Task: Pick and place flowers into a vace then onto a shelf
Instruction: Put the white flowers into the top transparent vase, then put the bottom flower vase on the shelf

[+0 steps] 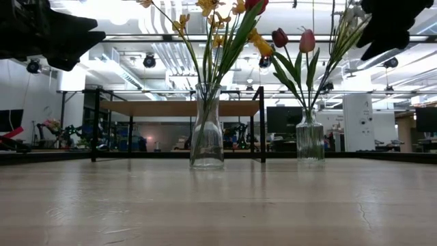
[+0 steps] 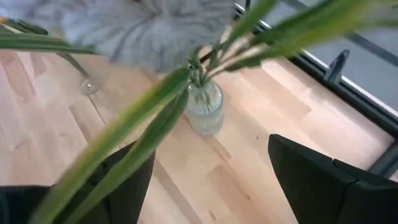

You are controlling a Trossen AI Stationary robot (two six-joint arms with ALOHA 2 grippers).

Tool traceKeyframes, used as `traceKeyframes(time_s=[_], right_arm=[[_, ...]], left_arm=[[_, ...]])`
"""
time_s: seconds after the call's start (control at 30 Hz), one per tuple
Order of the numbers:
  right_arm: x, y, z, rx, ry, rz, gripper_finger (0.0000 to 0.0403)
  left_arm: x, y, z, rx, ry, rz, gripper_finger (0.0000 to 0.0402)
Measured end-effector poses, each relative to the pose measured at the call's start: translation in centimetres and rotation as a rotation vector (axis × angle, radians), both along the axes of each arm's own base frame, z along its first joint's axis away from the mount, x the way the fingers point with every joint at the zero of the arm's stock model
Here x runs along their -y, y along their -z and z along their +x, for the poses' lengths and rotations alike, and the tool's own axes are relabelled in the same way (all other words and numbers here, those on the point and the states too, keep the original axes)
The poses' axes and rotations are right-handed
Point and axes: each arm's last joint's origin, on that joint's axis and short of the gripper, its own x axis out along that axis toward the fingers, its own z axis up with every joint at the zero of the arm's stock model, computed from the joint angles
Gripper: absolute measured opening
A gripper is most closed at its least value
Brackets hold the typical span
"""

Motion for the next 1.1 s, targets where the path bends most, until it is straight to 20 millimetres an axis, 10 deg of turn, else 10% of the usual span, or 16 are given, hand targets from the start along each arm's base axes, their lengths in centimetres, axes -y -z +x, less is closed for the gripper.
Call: traceKeyframes(time_s=[0.63,1.1], right_arm=[[-2.0,3.3,-3.8,0.129,0.088,0.053,0.0297],[-0.5,7.3,-0.1,0.189,-0.007,0.097,0.0297]], left_arm=[[0.0,-0.1,0.0,0.001,-0.01,-0.003,0.0163],[0.0,0.0,0.0,-0.006,-0.013,-0.002,0.0163]])
